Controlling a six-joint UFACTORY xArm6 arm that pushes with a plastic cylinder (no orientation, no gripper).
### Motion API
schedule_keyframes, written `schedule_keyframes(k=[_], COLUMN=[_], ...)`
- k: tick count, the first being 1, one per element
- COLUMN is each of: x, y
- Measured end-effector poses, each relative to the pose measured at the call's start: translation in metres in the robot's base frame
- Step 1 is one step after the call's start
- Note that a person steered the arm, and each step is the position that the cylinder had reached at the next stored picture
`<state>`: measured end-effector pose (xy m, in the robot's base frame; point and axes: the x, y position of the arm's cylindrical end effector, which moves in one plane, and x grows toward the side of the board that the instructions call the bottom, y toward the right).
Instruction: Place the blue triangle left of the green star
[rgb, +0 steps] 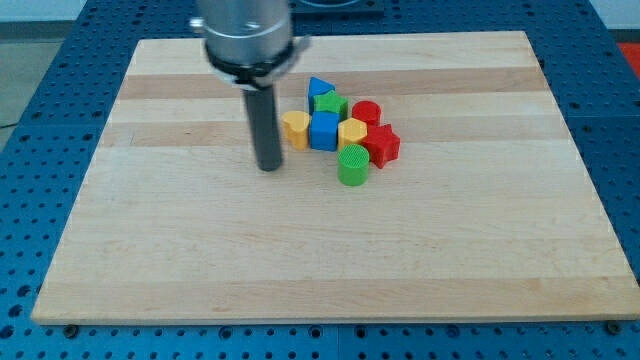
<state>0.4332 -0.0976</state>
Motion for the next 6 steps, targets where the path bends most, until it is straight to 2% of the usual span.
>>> schedule_keyframes(k=[1, 2, 3, 4, 6], x=[-0.045, -0.134, -0.2, -0.202, -0.198], y=[-0.045, -0.03, 0.029, 0.091, 0.083])
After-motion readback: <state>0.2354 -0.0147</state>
